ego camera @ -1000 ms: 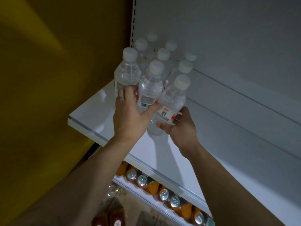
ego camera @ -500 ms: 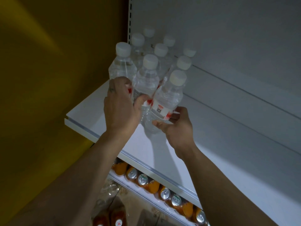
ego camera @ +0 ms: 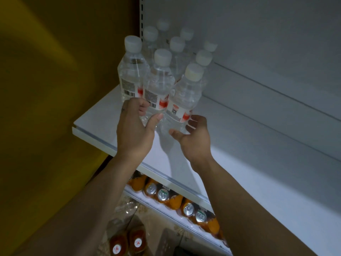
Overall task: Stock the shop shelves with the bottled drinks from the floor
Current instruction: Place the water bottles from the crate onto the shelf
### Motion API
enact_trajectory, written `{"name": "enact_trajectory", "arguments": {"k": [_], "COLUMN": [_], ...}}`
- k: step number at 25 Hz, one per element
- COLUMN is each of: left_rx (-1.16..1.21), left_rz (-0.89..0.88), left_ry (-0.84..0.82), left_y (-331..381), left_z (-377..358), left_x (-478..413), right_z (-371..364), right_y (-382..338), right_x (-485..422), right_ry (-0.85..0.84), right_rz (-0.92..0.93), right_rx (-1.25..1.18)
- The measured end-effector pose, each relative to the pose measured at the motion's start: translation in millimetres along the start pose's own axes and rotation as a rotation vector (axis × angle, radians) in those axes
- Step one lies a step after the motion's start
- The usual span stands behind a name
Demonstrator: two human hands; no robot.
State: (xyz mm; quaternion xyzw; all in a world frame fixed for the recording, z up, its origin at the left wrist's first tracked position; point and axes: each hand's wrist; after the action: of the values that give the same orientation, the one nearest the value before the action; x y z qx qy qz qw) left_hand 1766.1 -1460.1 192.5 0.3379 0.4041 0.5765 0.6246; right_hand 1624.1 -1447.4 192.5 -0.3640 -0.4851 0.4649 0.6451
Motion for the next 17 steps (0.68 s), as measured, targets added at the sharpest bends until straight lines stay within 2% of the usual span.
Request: {"name": "enact_trajectory", "arguments": {"k": [4,9,13,17], "left_rx": [0.034,0.072,0.118,0.112], "left_rz": [0.008,0.000,0.093,0.264], "left_ry": [-0.054,-0.120,-0.359,-0.619], "left_y": [-3.2,0.9,-5.5,-18.1], "left_z": [-17.5,-51.6,-93.0,-138.9], "left_x": [48.6,132.3,225.6,317.9], "right_z": [4.3,30.5,61.5,80.9], "right_y": [14.8,70.7,148.1,238.2], "right_x": [48.8,149.0,231.4,305.3], "right_ry": [0.013,0.031,0.188,0.183], "right_rz": [-0.040,-0.060,-0.202,-0.448], "right_rx": [-0.196,-0.362,-0.423,-0.378]}}
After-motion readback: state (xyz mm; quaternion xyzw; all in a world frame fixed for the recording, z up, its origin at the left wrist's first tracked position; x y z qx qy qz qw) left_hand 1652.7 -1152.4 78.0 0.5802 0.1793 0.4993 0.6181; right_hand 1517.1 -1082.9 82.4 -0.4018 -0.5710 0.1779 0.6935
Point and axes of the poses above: each hand's wrist, its own x-axis away from the middle knuckle, its own z-axis out of the back of the hand, y = z × x, and after that the axes turned 14 degrees about -y, right-handed
